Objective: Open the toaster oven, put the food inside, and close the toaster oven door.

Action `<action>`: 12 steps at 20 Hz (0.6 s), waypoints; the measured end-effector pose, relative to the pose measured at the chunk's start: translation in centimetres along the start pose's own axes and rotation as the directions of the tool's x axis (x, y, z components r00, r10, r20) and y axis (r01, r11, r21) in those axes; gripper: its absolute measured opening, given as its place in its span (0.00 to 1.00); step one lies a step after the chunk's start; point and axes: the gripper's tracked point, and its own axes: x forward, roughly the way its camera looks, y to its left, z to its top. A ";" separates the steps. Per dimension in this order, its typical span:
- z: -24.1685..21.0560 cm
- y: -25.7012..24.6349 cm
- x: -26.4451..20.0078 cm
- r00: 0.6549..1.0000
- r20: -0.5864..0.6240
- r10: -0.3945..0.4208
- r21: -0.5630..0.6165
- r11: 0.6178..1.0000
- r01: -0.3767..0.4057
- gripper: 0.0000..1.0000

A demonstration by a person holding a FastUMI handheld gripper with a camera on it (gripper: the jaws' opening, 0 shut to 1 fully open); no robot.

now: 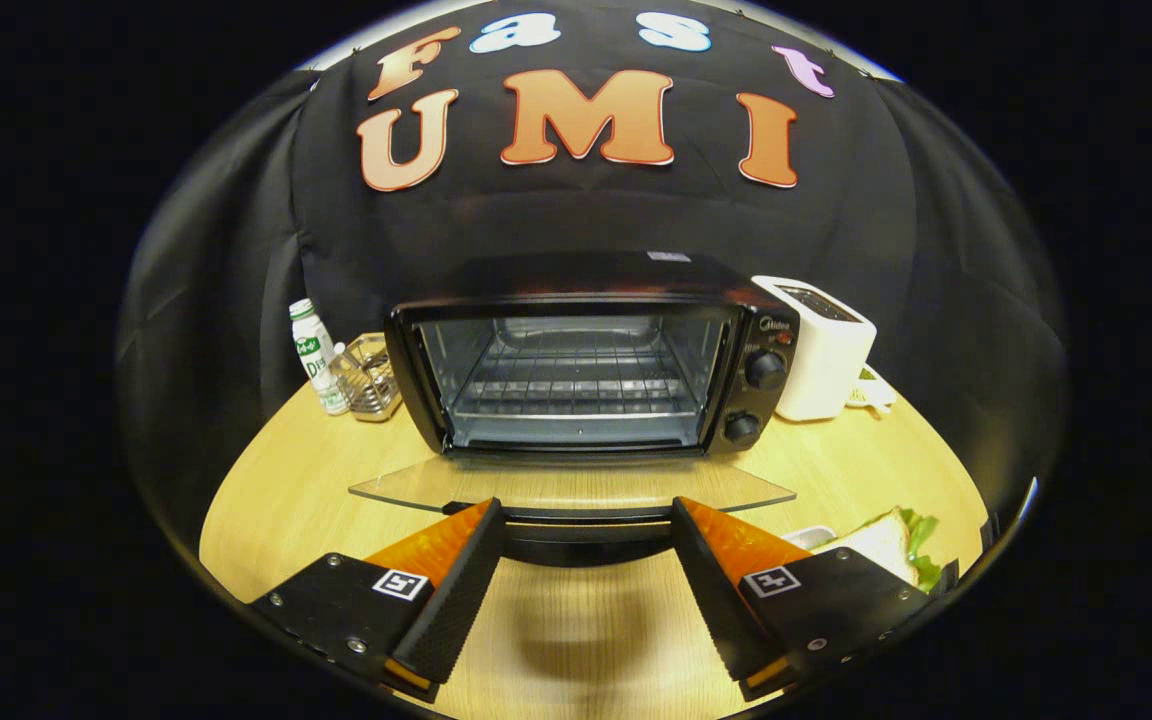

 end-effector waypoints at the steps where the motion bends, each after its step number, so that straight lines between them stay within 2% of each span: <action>1: -0.7 0.0 0.0 1.000 -0.007 0.000 -0.003 1.000 0.000 0.99; 8: -5.6 -0.1 0.8 0.996 -0.086 -0.002 -0.022 1.000 0.000 0.99; 12: -5.5 -0.3 2.0 0.997 -0.080 -0.014 0.001 1.000 0.014 1.00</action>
